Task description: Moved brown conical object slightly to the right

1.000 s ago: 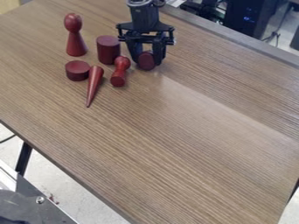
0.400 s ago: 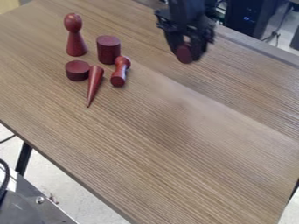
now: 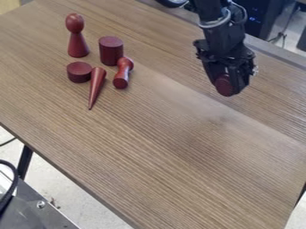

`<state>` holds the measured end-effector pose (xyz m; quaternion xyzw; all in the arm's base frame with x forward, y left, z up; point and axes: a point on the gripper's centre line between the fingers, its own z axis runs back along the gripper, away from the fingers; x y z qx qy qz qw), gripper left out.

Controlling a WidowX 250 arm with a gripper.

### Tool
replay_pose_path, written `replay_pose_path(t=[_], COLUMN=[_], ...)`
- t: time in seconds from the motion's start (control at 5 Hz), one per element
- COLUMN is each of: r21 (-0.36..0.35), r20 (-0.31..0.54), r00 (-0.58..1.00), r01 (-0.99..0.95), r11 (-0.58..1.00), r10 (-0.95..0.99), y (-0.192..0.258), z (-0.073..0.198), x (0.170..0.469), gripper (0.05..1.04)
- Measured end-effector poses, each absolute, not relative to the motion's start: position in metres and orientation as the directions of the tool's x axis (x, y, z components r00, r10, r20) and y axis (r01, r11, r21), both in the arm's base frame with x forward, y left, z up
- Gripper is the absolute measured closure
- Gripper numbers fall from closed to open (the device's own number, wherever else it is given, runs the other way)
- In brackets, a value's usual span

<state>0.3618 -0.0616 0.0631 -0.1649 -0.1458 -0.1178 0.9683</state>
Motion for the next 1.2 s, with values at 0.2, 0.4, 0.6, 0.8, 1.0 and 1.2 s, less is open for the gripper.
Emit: replay_pose_path(t=[0.2,0.4,0.6,0.8,1.0,1.2], r21=[-0.297,-0.306,-0.228,-0.201,-0.182,-0.172], r20=[0.359,0.332,0.24,0.247,0.243,0.251], r00=[0.895,0.905,0.951,0.954,0.958,0.958], r01=[0.377,0.371,0.253,0.224,0.2,0.185], r11=[0.877,0.877,0.94,0.954,0.963,0.968], r10=[-0.263,-0.267,-0.197,-0.172,-0.153,-0.139], y=[-0.07,-0.07,-0.058,-0.054,-0.049,-0.055], z=[0.053,0.039,0.03,0.027,0.025,0.026], x=[0.362,0.361,0.369,0.37,0.369,0.363], gripper=[0.474,0.474,0.474,0.432,0.156,0.092])
